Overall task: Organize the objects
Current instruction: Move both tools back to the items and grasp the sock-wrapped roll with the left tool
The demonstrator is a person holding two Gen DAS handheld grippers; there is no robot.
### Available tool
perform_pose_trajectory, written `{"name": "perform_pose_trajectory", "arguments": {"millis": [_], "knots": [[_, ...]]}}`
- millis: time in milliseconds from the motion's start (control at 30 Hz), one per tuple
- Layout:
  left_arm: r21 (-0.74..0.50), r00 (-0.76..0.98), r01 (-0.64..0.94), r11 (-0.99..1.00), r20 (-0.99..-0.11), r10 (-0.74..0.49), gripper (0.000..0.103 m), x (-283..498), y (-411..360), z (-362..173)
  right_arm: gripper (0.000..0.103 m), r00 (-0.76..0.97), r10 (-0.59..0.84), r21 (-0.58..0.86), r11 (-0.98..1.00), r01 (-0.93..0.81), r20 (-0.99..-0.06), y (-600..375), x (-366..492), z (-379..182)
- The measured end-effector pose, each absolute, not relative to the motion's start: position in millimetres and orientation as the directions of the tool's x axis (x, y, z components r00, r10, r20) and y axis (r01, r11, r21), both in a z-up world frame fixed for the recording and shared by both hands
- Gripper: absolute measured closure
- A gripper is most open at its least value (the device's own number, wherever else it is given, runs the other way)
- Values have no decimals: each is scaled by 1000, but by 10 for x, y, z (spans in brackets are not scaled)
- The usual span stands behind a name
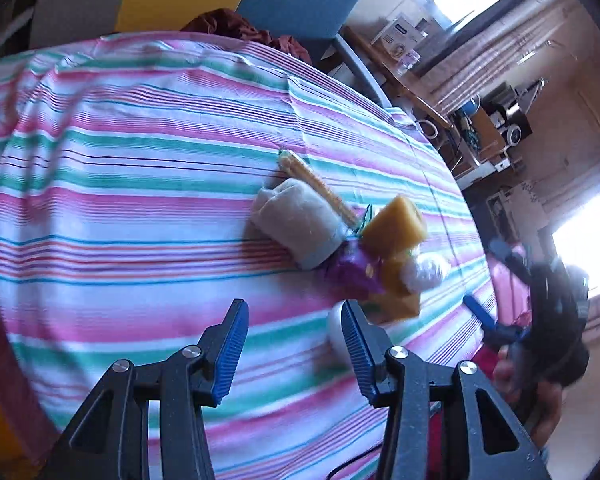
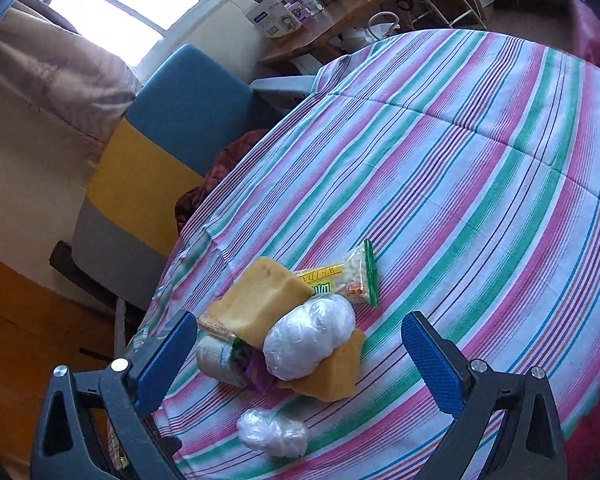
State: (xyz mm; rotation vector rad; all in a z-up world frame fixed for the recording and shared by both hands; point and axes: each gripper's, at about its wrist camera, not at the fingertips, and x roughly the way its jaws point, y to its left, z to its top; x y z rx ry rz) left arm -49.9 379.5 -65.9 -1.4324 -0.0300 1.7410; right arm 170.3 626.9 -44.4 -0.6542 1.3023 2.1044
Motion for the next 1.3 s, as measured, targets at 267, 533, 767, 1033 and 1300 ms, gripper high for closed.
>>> {"name": "perform_pose_trajectory", "arguments": {"millis": [267, 533, 767, 1033, 1300], "knots": [[-551, 2, -467, -691, -782, 623, 48, -762, 4269, -933, 0, -740, 151, 660, -362, -658, -655, 6265, 1668, -498], [-498, -108, -435, -750, -799, 592, 37, -861, 4572, -1073, 0, -752, 114, 689, -332, -645, -649, 6318, 1656, -577], [-338, -153, -606, -720, -839, 522, 48, -711, 4785, -1198, 0, -739, 121, 673, -335, -659, -663, 6337, 1635, -594], [-293, -152, -663, -688, -848, 508, 49, -565, 4214, -1150, 0, -729, 144, 660, -335, -672, -669, 6344, 1658, -575], [-226, -185, -720, -656, -848, 496, 49, -211, 3662, -1127, 0, -707, 154, 631, -352, -692, -690, 6334, 1637, -580]]}}
